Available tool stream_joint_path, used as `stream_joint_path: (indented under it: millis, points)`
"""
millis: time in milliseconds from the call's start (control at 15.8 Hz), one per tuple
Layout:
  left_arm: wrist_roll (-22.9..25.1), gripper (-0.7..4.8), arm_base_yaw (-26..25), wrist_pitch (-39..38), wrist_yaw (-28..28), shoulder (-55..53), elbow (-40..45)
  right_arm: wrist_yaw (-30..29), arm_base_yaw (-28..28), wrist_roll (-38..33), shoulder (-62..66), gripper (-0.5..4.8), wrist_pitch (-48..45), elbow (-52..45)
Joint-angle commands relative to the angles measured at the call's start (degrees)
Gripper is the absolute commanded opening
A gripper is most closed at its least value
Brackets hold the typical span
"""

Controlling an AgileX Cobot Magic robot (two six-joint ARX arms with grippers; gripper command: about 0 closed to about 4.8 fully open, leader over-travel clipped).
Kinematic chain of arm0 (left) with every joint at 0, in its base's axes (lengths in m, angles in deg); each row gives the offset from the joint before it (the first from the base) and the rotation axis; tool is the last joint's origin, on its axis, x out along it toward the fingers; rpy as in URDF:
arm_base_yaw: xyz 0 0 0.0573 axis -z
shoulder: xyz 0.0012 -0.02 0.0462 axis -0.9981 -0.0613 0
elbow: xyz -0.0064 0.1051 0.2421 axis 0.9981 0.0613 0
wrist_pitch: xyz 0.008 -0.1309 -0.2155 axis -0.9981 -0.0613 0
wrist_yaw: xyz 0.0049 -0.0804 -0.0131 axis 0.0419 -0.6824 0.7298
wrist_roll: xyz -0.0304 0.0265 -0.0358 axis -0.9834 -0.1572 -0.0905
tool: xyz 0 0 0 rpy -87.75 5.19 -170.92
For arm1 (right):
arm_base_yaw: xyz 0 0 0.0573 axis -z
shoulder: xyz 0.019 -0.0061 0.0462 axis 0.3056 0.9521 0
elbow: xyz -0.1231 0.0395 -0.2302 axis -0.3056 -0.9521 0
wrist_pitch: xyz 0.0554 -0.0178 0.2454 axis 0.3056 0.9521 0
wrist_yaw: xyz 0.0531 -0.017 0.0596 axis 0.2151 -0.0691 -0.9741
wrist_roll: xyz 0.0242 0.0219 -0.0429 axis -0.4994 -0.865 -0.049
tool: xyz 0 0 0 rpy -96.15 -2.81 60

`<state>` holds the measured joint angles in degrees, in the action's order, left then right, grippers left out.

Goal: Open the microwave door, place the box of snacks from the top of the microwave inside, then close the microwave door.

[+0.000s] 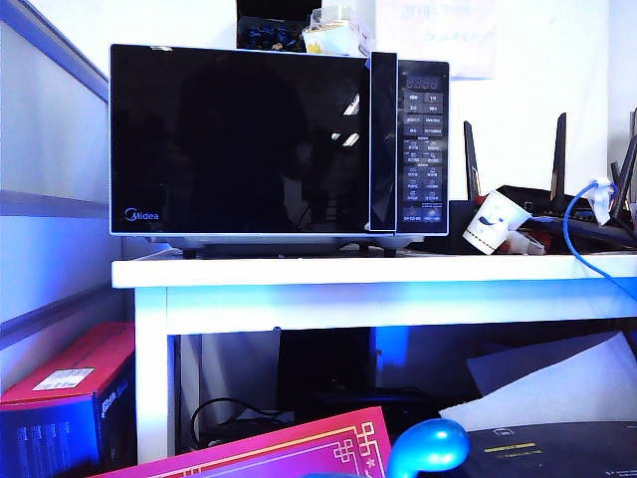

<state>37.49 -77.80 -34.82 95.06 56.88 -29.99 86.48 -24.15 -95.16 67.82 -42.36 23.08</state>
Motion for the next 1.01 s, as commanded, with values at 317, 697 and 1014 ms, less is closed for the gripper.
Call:
stream_joint_path:
  millis: [317,697,1014]
  points:
    - [4.3,-0.05,0.0,1.8,-9.1,-43.7,-45.7,-9.0,0.0,9.1,37.7,-0.03,-0.2,45.8]
    - [3.3,-0.05,0.1,-11.6,-28.6,-79.2,-85.9,-21.9,0.0,9.0,60.1,-0.03,3.9,68.6]
    - [3.3,-0.05,2.3,-7.2,-30.8,-94.0,-97.4,-30.5,-2.4,8.8,68.0,-0.03,3.9,71.3]
